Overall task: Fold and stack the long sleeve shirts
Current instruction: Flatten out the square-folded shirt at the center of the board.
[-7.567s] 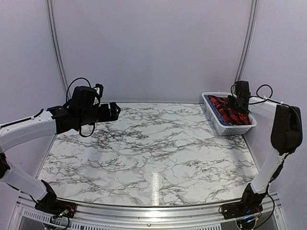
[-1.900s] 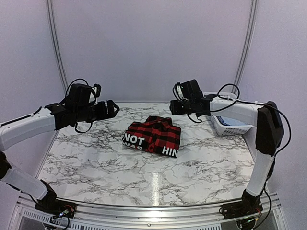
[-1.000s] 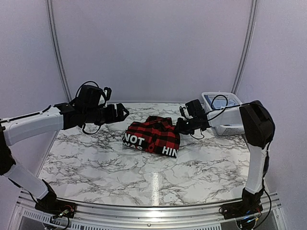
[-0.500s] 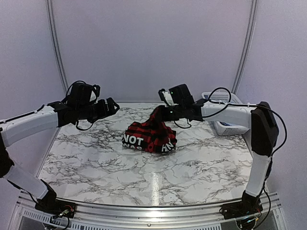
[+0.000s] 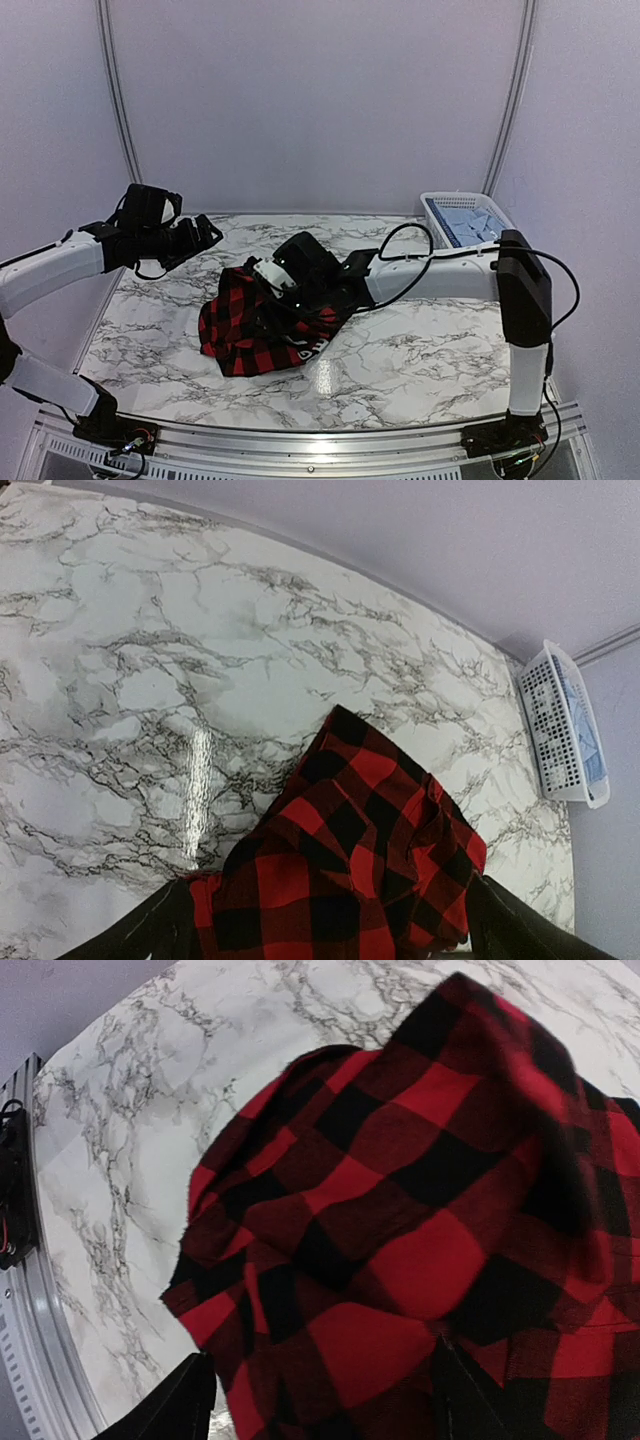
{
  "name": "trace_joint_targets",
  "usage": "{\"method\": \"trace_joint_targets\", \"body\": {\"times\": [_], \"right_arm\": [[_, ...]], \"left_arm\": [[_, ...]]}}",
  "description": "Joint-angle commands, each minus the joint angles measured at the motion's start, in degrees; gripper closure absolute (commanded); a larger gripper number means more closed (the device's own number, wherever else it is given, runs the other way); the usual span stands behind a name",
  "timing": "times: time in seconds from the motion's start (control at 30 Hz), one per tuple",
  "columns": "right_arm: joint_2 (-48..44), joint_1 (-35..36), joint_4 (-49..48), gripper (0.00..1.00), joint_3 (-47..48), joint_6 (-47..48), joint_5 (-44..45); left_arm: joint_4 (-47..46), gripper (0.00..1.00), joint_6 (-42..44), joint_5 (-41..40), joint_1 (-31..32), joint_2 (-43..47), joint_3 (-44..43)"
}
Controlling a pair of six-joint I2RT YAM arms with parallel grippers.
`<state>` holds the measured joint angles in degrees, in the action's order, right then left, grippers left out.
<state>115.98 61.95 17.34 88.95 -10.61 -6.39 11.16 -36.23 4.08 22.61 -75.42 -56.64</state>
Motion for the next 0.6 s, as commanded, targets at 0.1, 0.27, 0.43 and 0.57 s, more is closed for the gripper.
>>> {"method": "trace_joint_targets", "body": {"times": [0.1, 0.27, 0.43, 0.57], "right_arm": [[-5.9, -7.2, 2.5, 0.27, -1.4, 1.7, 6.1], [-2.7, -9.6, 4.6, 0.28, -0.4, 4.2, 12.4], [2.9, -12.7, 4.3, 0.30, 1.8, 4.9, 13.7], [5.6, -13.8, 4.5, 0.34, 3.2, 5.3, 14.1]], "left_arm": [[6.8, 0.07, 0.8, 1.4, 1.0, 1.0, 5.3], [8.3, 0.12, -2.2, -0.2, 1.2, 4.7, 13.7], [8.1, 0.17, -4.2, -0.3, 1.9, 4.7, 19.3], [7.5, 0.17, -4.7, -3.4, 4.5, 2.2, 19.4]]}}
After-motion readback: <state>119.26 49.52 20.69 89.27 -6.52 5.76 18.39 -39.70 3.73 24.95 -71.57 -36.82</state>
